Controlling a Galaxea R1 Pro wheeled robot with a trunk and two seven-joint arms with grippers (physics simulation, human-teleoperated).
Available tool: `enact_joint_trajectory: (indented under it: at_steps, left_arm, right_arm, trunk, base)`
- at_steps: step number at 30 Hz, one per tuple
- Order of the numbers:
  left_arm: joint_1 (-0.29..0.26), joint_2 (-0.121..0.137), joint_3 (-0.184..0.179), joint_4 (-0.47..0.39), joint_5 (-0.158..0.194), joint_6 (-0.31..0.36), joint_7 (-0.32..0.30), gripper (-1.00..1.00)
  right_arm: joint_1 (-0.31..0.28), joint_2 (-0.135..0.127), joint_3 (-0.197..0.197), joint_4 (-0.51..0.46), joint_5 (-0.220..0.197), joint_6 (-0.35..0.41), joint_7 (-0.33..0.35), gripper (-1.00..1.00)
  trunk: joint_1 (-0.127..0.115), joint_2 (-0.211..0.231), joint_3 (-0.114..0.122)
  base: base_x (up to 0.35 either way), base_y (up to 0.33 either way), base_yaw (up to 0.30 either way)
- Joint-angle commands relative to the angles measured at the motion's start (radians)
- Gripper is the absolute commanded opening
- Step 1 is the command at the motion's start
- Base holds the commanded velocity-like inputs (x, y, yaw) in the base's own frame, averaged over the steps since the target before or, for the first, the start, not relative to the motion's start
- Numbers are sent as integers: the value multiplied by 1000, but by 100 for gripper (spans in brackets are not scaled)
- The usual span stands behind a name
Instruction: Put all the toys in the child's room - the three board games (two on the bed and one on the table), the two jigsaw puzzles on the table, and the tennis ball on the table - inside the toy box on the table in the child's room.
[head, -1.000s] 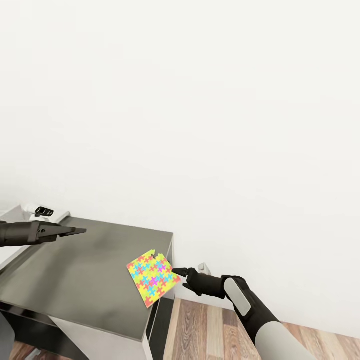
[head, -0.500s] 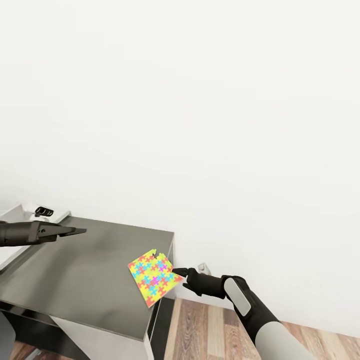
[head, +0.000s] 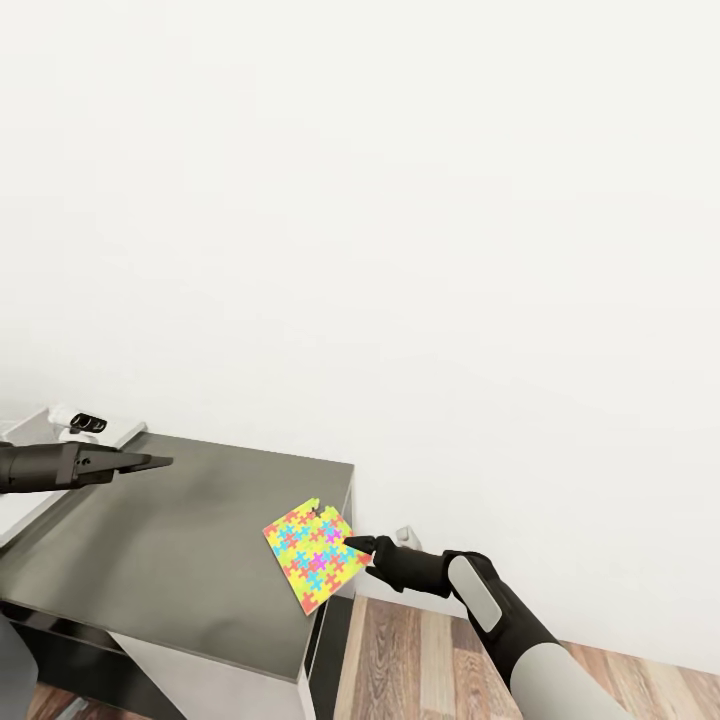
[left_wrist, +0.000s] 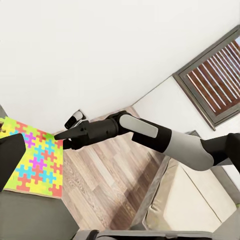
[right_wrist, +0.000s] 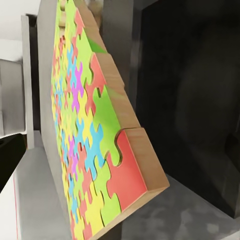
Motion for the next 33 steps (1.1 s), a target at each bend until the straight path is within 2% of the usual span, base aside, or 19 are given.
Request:
enact_joint_trajectory:
  at_steps: [1,9,10,25,33]
  left_arm:
    - [-1,1,-3,0,1,11,-5,100]
    - [-1,1,-3,0,1,11,-5,100]
    - [-1,1,-3,0,1,11,-5,100]
    - [-1,1,-2,0,1,11,-5,100]
    - [-1,1,0,0,1,11,-5,100]
  right_arm:
    - [-1,0,0,0,0,3,2,100]
    - [-2,0,0,0,0,6,1,100]
    - [-2,0,0,0,0,7,1,-100]
    - [-1,-1,0,0,0,9,3,-100]
    - [-1,0,0,0,0,9,3,-100]
  trunk:
    - [0,-1,-1]
    - [0,-1,-1]
    - [0,-1,-1]
    - [0,-1,-1]
    - [-31,55,24]
  base:
    - [0,2,0]
    - [0,0,0]
    - [0,0,0]
    - [0,0,0]
    - [0,0,0]
